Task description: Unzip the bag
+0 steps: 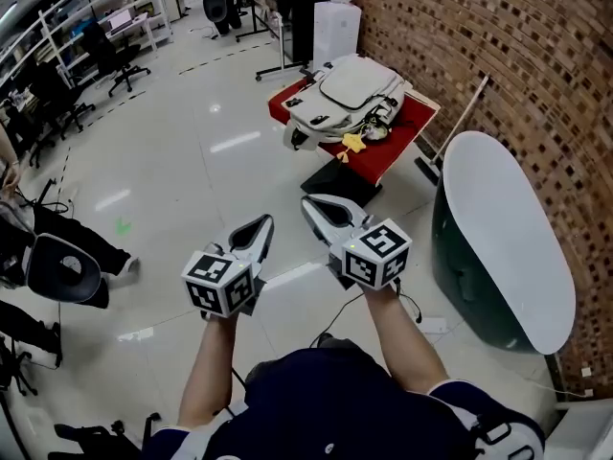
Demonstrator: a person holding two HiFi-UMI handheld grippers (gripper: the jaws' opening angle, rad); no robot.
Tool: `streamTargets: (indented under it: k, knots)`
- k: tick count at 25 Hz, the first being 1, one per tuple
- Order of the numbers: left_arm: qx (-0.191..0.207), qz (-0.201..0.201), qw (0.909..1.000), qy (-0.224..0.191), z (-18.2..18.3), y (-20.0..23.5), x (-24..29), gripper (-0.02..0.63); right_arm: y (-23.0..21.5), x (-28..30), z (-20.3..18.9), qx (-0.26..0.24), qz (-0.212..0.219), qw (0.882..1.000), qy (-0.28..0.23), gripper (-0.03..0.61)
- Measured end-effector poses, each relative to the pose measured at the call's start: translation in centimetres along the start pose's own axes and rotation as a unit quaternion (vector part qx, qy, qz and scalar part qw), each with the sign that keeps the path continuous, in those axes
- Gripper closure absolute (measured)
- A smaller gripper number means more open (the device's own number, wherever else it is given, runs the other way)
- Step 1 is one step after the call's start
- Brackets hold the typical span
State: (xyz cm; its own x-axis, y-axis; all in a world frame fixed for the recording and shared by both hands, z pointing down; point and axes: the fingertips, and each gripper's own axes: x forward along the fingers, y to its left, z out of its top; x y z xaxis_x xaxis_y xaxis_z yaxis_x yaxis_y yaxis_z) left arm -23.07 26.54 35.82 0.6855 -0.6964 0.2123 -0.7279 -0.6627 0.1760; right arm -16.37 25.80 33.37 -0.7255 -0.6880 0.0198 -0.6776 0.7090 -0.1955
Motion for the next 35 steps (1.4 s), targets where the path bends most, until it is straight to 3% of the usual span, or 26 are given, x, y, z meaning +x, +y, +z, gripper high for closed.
streamTargets:
  k: [9, 16, 25, 35]
  knots:
    - [-0.003, -0.03, 0.999, 0.032, -1.1, -1.7, 9.0, 0.612, -10.1, -3.7, -0.8, 0.023, -0.055, 0.998, 0.01, 0.574]
    - [0.004, -0.076, 0.9963, 0.041, -1.4, 0.7, 15.6, 0.612, -15.4, -2.1, -2.8, 0.036, -0.103, 0.994, 0.03, 0.574]
    - [-0.015, -0.152, 0.9878, 0.027, 0.4, 5.7, 26.6, 0.612, -24.9, 2.1, -2.7, 0.032, -0.184, 0.98, 0.062, 0.574]
    - [-0.024, -0.221, 0.9728, 0.064, 0.5, 8.2, 34.5, 0.612, -31.2, 4.5, -3.6, 0.054, -0.255, 0.962, 0.081, 0.574]
